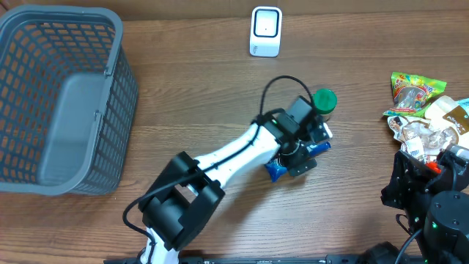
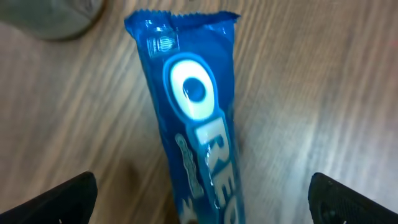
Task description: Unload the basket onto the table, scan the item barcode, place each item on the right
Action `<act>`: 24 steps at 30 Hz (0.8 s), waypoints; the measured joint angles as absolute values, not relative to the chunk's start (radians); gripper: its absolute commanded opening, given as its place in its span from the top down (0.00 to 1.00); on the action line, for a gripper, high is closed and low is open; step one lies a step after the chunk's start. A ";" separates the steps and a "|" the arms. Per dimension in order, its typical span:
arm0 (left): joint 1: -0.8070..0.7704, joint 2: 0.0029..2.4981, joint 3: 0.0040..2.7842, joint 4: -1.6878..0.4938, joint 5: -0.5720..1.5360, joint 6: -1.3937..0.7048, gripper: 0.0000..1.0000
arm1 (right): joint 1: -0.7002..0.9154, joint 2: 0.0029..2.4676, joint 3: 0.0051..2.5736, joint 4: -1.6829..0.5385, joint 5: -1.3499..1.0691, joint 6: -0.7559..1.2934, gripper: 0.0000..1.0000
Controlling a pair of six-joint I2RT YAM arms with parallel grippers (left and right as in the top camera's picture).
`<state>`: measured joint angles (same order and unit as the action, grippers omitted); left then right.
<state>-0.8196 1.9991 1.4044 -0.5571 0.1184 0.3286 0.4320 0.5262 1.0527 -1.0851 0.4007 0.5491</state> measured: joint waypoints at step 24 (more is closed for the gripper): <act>-0.792 1.999 1.406 -0.521 0.181 0.371 0.10 | 0.432 0.526 1.053 -1.085 0.401 0.550 0.91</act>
<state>-0.7921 1.9991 1.4059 -0.5209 0.1814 0.3706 0.4320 0.5262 1.0527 -1.0851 0.4007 0.5495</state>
